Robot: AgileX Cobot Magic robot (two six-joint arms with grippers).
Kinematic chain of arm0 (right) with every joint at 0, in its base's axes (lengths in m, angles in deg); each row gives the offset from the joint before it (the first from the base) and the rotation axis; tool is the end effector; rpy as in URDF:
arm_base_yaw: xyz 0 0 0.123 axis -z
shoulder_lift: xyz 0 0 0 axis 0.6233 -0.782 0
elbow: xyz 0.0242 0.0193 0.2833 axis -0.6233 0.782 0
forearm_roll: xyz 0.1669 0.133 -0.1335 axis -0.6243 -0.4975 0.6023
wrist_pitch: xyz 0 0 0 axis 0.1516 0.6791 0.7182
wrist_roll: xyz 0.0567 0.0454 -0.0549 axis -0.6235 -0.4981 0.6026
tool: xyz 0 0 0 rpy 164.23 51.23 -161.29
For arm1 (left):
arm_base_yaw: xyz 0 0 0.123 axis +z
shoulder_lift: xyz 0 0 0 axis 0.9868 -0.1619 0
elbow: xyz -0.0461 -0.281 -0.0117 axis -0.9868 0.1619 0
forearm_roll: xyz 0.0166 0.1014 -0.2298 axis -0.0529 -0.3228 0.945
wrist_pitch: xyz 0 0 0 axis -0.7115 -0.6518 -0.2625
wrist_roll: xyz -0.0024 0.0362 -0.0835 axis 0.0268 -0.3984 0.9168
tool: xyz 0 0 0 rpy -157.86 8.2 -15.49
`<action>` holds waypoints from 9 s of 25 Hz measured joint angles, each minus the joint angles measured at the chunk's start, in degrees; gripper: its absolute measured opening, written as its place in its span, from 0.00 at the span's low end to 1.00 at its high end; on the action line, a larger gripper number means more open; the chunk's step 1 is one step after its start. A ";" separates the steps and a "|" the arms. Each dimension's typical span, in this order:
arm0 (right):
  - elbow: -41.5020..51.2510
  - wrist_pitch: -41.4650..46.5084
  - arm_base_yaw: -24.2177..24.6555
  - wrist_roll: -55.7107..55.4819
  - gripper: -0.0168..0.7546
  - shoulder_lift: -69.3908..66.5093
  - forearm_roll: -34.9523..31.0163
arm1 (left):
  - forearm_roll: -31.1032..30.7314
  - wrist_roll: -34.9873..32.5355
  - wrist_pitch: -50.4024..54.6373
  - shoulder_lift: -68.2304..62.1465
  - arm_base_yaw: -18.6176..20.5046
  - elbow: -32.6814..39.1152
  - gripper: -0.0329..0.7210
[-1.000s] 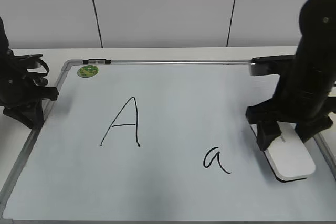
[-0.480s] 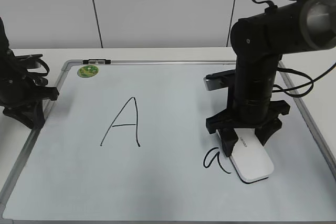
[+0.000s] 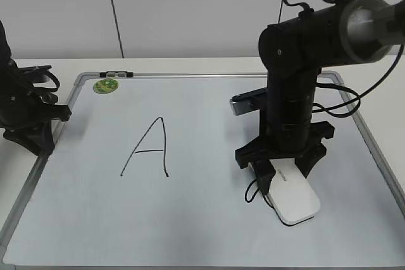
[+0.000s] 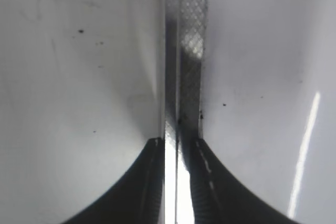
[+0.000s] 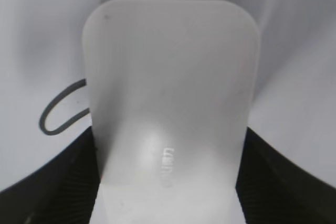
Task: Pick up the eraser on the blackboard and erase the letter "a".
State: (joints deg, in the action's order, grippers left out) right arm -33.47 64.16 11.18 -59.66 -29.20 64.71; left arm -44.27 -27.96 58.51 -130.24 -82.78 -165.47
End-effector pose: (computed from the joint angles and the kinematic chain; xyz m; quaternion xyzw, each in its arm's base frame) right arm 0.3350 0.1725 0.1476 0.1720 -0.9832 0.0227 0.0567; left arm 0.3950 -0.0258 0.1292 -0.0294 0.9973 -0.0639 0.0189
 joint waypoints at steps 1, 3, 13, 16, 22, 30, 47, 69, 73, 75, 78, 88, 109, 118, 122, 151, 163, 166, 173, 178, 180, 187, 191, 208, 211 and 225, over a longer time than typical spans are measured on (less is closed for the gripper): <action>0.00 -0.11 -0.72 0.00 0.70 0.00 -0.16 | 0.00 0.00 0.00 0.00 0.00 0.00 0.22; -0.10 -0.22 -2.27 0.09 0.70 -0.12 -0.59 | 0.00 0.00 0.00 0.00 0.00 0.00 0.22; -7.77 5.14 -10.90 1.27 0.70 -4.42 -5.50 | 0.08 0.00 0.00 0.00 0.00 0.00 0.24; -10.96 5.40 -12.11 1.43 0.70 -5.80 -7.05 | 0.22 0.00 0.00 0.00 0.00 0.00 0.24; -16.99 5.17 -12.56 -1.79 0.70 -6.16 -0.59 | 0.27 0.00 0.00 0.00 0.00 0.00 0.25; -17.34 5.28 -6.17 -6.92 0.70 -0.96 8.28 | 0.27 0.00 0.00 0.00 0.00 0.00 0.25; -17.34 5.49 23.04 3.33 0.70 0.10 -1.91 | 0.27 0.00 0.00 0.00 0.00 0.00 0.25; -15.50 5.49 28.67 9.22 0.70 -3.14 -6.35 | 0.40 0.00 0.00 0.00 0.00 0.00 0.25; -15.50 5.49 28.67 9.22 0.70 -3.14 -6.35 | 0.49 0.00 0.00 0.00 0.00 0.00 0.25; -15.50 5.49 28.67 9.22 0.70 -3.14 -6.35 | 0.49 0.00 0.00 0.00 0.00 0.00 0.25; -15.50 5.49 28.67 9.33 0.70 -3.14 -6.45 | 0.49 0.00 0.00 0.00 0.00 0.00 0.25; -15.50 5.49 28.67 9.33 0.70 -5.21 -5.85 | 0.49 0.00 0.00 0.00 0.00 0.00 0.26; -15.50 5.39 28.67 9.33 0.88 -7.10 -5.55 | 0.53 0.00 0.00 -0.09 0.00 0.00 0.26; -16.58 5.39 28.67 7.82 0.89 -4.36 -3.57 | -0.16 0.00 3.20 -0.36 0.00 -3.98 0.46; -16.58 5.39 28.67 7.14 0.89 -1.92 -3.42 | -1.85 0.00 5.44 0.76 0.00 -5.85 0.72; 7.25 1.88 17.98 0.66 0.79 29.81 -1.62 | -9.10 2.64 10.23 44.63 0.00 17.45 0.70; 37.67 -9.70 12.85 -1.56 0.78 65.62 -1.54 | -14.37 5.32 5.84 77.28 -7.75 38.66 0.70; 42.38 -8.95 12.72 -1.64 0.78 76.73 -2.06 | -14.38 6.00 7.94 84.22 -7.94 42.38 0.70; 46.25 -1.12 12.72 -1.64 0.78 99.99 0.97 | -13.54 6.22 9.88 97.03 -9.69 48.33 0.70; 51.29 1.62 12.72 -1.64 0.78 111.24 3.05 | -13.65 6.22 10.55 104.78 -9.71 49.86 0.70; 51.63 1.62 12.72 -1.53 0.78 114.18 3.78 | -13.65 6.22 10.55 107.34 -9.71 49.86 0.70; 51.74 1.62 12.72 2.50 0.78 116.49 3.92 | -13.76 5.88 10.55 111.28 -9.71 49.86 0.70; 51.85 1.62 12.72 5.72 0.78 116.49 1.92 | -13.76 5.88 10.55 111.41 -9.71 49.86 0.69; 51.85 1.52 12.72 6.56 0.78 116.49 1.52 | -13.84 5.81 10.64 111.75 -9.71 49.86 0.66; 51.85 1.52 13.23 6.56 0.78 116.49 1.52 | -13.84 5.81 10.64 114.38 -9.36 49.91 0.66; 51.85 1.41 25.94 6.56 0.78 118.54 1.31 | -13.84 5.81 10.99 119.57 0.04 50.14 0.66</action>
State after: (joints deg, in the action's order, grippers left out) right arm 18.38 65.57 37.13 -53.10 89.34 66.02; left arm -58.11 -22.15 69.51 -10.68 -82.74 -115.34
